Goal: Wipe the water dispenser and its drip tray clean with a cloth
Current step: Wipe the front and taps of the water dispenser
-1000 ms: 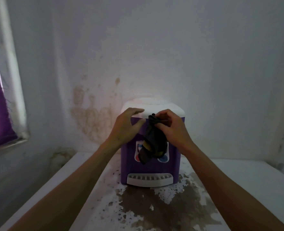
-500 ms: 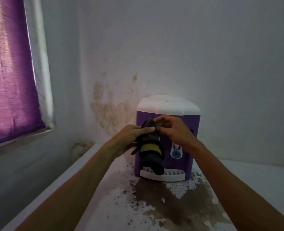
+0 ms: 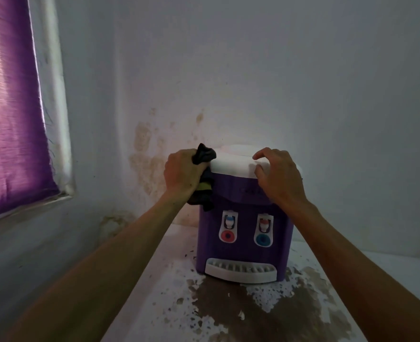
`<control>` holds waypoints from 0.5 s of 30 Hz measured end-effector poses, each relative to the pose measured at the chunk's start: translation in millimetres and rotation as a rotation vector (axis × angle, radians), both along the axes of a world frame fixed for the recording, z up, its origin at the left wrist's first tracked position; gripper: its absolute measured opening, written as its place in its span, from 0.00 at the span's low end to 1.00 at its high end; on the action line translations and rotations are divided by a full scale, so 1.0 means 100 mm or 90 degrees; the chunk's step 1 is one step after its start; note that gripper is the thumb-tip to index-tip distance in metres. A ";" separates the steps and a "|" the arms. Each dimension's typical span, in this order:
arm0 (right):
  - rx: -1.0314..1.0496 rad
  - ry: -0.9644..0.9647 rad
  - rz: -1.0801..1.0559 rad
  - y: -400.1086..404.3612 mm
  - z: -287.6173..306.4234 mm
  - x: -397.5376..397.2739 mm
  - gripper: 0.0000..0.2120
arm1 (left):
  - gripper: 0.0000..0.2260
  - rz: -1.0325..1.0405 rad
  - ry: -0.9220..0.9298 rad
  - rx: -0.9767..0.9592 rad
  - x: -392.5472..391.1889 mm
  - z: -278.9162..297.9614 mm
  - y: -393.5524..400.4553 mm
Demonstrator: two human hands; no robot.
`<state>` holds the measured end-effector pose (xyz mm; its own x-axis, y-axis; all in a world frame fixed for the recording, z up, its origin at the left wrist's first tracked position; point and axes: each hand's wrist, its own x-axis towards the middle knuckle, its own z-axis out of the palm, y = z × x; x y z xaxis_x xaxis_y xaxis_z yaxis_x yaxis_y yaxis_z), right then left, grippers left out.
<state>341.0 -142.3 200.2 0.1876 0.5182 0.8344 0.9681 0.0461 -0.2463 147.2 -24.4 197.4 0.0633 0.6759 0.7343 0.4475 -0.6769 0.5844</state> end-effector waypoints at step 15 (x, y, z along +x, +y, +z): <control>0.040 -0.080 -0.003 0.07 -0.16 0.15 0.04 | 0.11 -0.085 0.241 0.208 0.06 -0.92 -0.15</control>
<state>356.1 -135.8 184.7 0.0824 0.4638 0.8821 0.9913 0.0531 -0.1205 153.5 -39.1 105.0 0.4361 0.3833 0.8142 0.4841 -0.8626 0.1468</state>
